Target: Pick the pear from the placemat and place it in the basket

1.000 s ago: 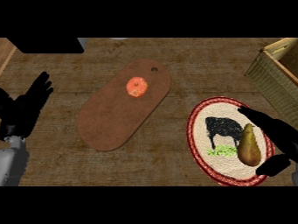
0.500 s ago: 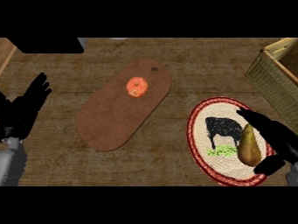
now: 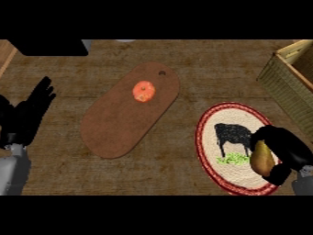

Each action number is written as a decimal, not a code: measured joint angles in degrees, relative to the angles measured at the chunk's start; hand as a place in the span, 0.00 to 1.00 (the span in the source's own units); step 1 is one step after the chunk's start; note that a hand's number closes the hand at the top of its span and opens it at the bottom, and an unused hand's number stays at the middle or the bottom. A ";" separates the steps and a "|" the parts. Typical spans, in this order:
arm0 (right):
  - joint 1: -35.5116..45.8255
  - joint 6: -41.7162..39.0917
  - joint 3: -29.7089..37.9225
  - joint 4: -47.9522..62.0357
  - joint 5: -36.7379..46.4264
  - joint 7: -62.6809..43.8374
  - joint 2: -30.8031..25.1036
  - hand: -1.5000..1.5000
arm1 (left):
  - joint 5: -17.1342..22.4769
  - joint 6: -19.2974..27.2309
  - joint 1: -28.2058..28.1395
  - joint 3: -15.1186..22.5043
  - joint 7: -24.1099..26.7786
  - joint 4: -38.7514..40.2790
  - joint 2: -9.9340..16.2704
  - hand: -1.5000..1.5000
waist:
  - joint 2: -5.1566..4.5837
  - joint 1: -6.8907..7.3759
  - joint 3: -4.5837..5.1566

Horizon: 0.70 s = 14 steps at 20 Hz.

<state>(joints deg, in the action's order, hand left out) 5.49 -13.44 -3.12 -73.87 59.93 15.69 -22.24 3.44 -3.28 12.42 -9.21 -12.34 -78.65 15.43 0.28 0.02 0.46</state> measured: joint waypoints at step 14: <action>24.58 9.93 8.28 5.92 -1.76 -52.20 20.67 1.00 | -0.24 -1.62 2.80 2.68 -1.06 -0.47 -1.21 0.50 | -1.23 5.14 -0.37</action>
<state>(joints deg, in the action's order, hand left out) 30.07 -3.51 5.17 -67.95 58.17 -36.52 -1.57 3.21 -4.90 15.22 -6.53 -13.40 -79.12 14.21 -0.95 5.16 0.09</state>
